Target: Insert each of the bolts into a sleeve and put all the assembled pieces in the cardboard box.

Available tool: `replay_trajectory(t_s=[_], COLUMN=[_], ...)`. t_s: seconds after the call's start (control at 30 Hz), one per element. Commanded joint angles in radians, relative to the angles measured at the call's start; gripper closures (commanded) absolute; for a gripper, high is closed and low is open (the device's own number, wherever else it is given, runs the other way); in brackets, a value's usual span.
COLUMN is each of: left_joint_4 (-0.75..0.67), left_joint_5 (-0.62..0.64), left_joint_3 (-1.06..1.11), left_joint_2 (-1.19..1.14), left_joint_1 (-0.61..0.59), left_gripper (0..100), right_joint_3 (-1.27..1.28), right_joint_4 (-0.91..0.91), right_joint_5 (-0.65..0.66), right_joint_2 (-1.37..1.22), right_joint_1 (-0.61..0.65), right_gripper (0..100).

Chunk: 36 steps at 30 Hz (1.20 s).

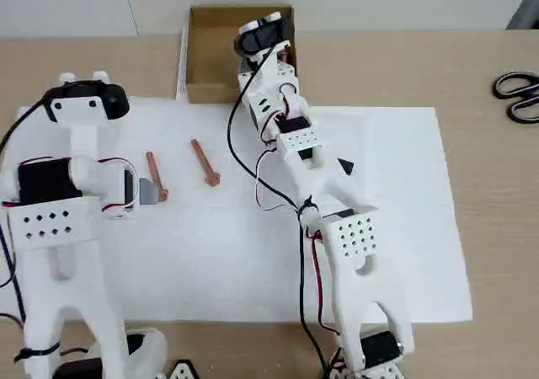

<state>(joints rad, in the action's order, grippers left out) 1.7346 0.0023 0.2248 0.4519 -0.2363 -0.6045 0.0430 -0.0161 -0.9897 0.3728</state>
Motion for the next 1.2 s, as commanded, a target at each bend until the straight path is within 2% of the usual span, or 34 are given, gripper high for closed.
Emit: replay_trajectory(t_s=[0.0, 0.17, 0.5, 0.8, 0.97, 1.17], left_joint_4=[0.011, 0.011, 0.012, 0.017, 0.017, 0.011], left_joint_5=[-0.005, -0.005, -0.012, -0.012, -0.028, -0.098], left_joint_3=[-0.002, -0.002, -0.047, -0.147, -0.14, -0.139], left_joint_2=[0.017, 0.017, 0.017, 0.021, 0.158, 0.325], left_joint_1=[0.002, 0.002, 0.005, 0.009, 0.008, 0.008], left_gripper=[76, 76, 76, 76, 76, 76], right_joint_3=[-0.078, -0.08, -0.178, -0.368, -0.39, -0.39], right_joint_4=[-0.027, 0.035, 0.077, 0.478, 0.722, 0.843], right_joint_5=[0.011, 0.011, 0.014, 0.014, 0.017, 0.012], right_joint_2=[0.024, 0.016, 0.025, 0.237, 0.394, 0.426], right_joint_1=[0.004, 0.004, -0.007, -0.012, -0.015, -0.062], right_gripper=[96.9, 85.3, 84.7, 84.7, 84.7, 84.7])
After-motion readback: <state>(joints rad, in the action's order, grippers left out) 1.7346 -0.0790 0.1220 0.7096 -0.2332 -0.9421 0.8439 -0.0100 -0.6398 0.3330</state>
